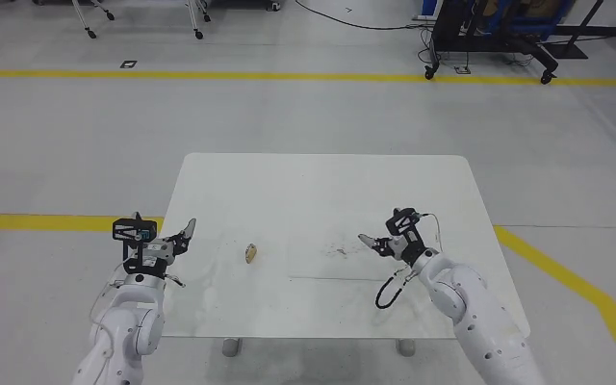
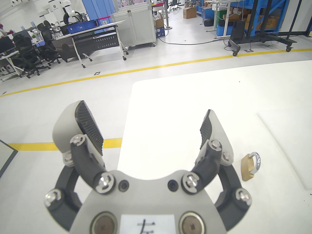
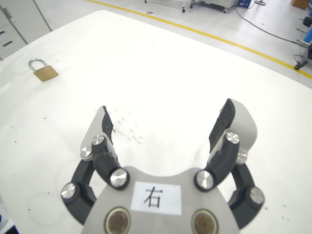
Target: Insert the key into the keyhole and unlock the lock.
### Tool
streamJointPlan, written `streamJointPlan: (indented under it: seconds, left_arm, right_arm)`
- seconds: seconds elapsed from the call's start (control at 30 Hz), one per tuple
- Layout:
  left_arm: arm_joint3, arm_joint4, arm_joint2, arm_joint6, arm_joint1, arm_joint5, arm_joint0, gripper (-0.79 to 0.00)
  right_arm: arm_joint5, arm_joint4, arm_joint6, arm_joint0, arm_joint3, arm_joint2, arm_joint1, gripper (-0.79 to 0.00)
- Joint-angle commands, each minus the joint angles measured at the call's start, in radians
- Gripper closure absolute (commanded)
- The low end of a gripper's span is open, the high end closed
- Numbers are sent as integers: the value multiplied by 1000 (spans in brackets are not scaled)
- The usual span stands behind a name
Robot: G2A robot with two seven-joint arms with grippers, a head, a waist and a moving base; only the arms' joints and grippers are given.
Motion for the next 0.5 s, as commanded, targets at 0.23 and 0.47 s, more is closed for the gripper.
streamJointPlan:
  seconds: [0.23,0.47]
  left_arm:
    - [0,0,0,0,0,0,0,-785]
    - [0,0,0,0,0,0,0,-785]
  right_arm:
    - [-175,-22,-77,114,165,-92,-10,-785]
    - [-287,-98,-144,156,229,-130,-6,-674]
